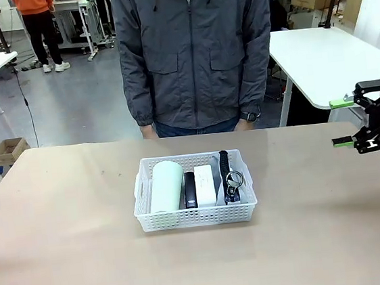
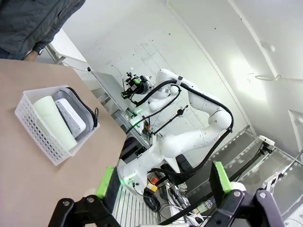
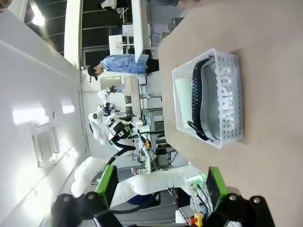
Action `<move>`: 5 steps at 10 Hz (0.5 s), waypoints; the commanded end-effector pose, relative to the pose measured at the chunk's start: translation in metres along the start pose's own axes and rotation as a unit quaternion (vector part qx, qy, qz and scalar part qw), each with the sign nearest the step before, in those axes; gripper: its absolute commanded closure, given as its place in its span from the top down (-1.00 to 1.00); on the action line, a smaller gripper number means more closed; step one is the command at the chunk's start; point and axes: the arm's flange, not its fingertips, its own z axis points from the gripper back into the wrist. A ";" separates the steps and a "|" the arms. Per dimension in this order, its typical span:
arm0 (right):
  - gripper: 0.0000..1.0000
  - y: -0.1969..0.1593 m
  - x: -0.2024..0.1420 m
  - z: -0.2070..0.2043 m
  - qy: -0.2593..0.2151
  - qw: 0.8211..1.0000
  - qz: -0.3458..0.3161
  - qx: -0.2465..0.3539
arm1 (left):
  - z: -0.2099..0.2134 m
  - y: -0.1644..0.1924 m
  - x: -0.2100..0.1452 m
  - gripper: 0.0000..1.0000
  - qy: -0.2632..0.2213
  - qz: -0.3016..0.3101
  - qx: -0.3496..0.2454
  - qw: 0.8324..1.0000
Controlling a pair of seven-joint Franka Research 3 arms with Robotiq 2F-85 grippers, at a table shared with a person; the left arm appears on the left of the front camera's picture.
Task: Efficiently arrange items inside the basket to fit them all.
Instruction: Pick up the Reusable plastic cup and place it inside the Organizing basket.
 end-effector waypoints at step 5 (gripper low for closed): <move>1.00 0.001 -0.003 0.002 0.001 1.000 0.004 0.004 | -0.013 -0.007 -0.007 1.00 -0.010 0.006 0.000 1.000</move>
